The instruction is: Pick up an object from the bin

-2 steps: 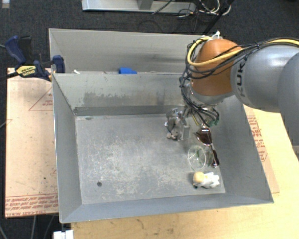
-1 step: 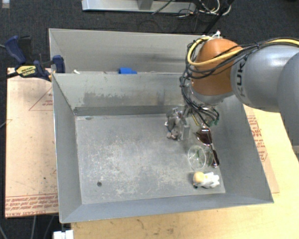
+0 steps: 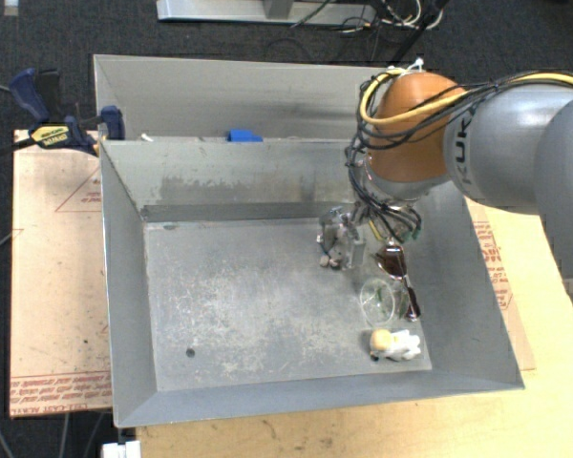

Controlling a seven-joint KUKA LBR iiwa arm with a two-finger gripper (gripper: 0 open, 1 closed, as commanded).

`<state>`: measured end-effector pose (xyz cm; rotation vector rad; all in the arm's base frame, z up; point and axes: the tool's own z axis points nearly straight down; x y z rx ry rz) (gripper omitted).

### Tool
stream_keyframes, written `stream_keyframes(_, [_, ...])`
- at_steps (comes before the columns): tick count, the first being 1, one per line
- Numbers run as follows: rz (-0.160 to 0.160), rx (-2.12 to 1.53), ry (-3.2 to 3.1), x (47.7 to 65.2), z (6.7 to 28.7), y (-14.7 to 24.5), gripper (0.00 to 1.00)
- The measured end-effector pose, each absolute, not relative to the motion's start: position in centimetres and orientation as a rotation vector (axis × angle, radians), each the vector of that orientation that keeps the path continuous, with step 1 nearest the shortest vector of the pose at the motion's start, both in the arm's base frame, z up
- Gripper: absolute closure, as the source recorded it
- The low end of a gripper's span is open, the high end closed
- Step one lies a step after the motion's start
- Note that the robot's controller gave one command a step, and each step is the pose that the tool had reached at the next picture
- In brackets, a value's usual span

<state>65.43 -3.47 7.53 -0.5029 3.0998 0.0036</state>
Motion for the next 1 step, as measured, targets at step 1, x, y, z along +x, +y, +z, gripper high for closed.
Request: stream_keyframes(1, [0.006, -0.506, 3.107, 65.22, 9.52, -3.42, 1.00])
